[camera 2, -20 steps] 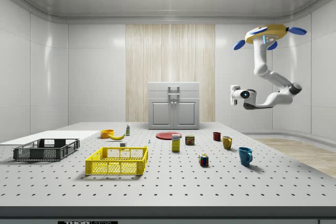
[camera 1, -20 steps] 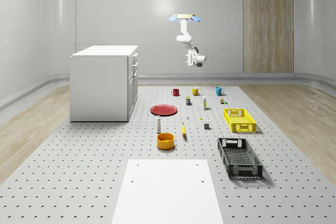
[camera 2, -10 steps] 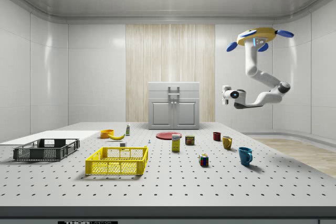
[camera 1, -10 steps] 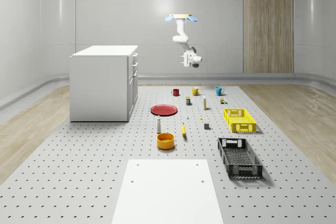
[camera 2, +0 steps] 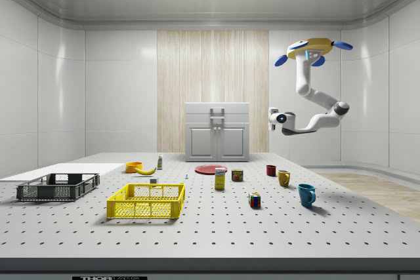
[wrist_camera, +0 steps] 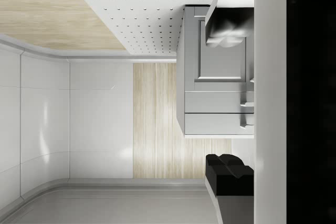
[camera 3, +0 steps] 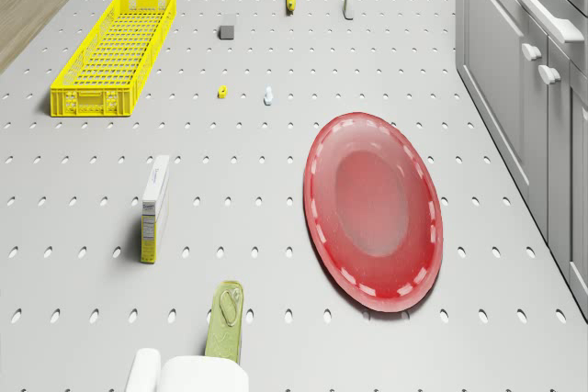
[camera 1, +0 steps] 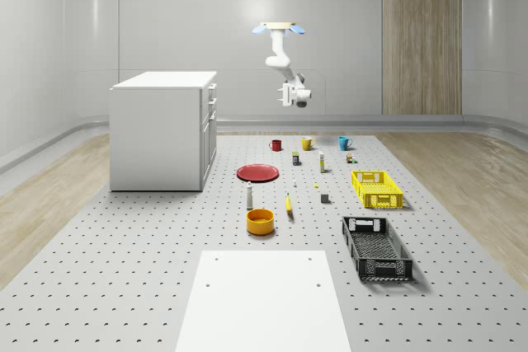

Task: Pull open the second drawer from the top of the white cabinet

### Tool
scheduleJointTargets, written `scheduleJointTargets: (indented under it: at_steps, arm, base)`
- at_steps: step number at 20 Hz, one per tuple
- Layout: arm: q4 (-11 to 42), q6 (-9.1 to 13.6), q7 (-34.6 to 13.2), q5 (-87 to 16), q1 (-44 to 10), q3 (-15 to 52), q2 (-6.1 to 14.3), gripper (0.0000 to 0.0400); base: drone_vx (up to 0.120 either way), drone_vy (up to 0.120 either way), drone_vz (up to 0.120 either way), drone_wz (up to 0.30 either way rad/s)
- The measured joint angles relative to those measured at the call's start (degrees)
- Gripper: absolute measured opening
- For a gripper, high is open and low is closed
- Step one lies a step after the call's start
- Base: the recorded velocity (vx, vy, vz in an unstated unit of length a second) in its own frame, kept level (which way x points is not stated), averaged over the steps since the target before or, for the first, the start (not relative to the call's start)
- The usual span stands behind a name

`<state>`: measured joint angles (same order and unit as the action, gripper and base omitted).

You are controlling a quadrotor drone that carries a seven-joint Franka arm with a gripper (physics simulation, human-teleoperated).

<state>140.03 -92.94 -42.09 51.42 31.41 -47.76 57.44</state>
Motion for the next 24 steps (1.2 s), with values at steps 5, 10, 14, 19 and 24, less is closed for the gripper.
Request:
scheduleJointTargets:
  at_steps: [5,10,14,19,24]
  arm:
    - [0.13,-0.97,-0.65,-0.79,1.05,-0.39,1.04,0.0300]
    - [0.26,-1.86,-1.28,-1.54,2.02,-0.74,2.02,0.0300]
    - [0.35,-2.53,-1.75,-2.12,2.74,-1.00,2.76,0.0300]
    - [0.47,-3.31,-2.32,-2.80,3.57,-1.28,3.63,0.0300]
    - [0.57,-4.02,-2.85,-3.44,4.33,-1.53,4.44,0.0300]
  base:
    - [0.120,-0.120,0.000,0.000]
    - [0.120,-0.064,0.000,0.000]
    - [0.120,-0.050,0.000,0.000]
    - [0.120,-0.120,0.000,0.000]
    - [0.120,-0.120,0.000,0.000]
